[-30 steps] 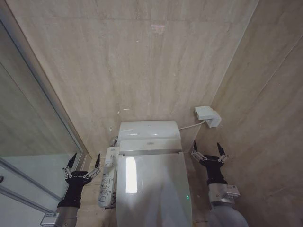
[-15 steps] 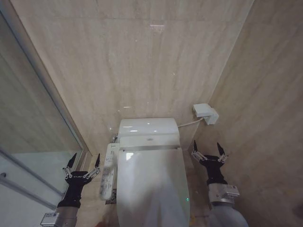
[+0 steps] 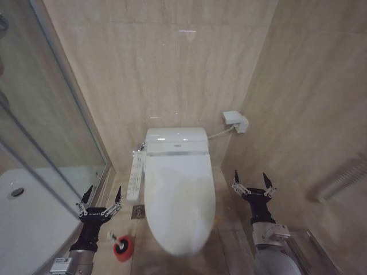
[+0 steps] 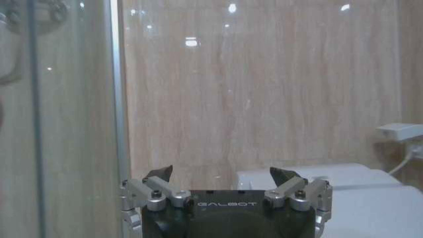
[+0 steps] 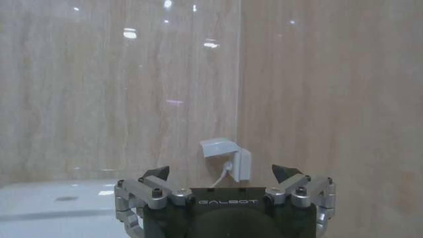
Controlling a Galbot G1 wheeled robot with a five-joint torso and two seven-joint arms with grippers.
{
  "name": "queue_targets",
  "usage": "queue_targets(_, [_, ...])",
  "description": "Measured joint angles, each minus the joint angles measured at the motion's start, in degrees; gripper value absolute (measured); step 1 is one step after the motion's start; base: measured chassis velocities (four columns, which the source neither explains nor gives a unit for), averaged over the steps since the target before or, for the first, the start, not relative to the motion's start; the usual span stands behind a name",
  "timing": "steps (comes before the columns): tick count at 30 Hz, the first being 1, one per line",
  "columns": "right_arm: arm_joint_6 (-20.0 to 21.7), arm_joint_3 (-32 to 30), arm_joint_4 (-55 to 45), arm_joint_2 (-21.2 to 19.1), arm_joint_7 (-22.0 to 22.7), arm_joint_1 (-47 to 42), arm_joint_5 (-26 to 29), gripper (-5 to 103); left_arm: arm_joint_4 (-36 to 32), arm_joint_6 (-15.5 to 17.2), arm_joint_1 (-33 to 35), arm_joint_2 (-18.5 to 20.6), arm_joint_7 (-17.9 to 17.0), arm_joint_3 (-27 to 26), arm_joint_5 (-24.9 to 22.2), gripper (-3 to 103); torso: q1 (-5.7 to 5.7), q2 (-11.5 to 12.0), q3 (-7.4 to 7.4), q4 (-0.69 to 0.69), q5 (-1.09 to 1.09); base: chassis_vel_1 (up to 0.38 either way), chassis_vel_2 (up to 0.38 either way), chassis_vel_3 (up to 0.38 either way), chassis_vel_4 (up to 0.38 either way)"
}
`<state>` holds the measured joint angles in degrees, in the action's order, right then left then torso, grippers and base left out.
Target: Open the toilet lid, clean the toilet bowl with a toilet brush, close the toilet lid, and flush.
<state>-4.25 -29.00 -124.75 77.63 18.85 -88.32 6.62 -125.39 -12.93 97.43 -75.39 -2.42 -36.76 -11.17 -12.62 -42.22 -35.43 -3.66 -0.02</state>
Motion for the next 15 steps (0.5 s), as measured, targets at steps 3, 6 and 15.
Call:
queue_targets(3, [0.0,0.0,0.0,0.0,0.0,0.0,0.0,100,0.0,0.0,0.0,0.0,0.0,0.0,0.0,99,-0.02,0.0,-0.02,0.01,0.06,0.364,-0.35,-0.345,0.348])
queue_targets(6, [0.0,0.0,0.0,0.0,0.0,0.0,0.0,100,0.0,0.0,0.0,0.0,0.0,0.0,0.0,99,0.01,0.0,0.0,-0.01,0.01,0.338,-0.363,-0.336,0.329])
queue_targets(15, [0.0,0.0,0.0,0.0,0.0,-0.1,0.0,100,0.0,0.0,0.0,0.0,0.0,0.0,0.0,99,0.02,0.0,0.0,0.0,0.02,0.236,-0.246,-0.257,0.241])
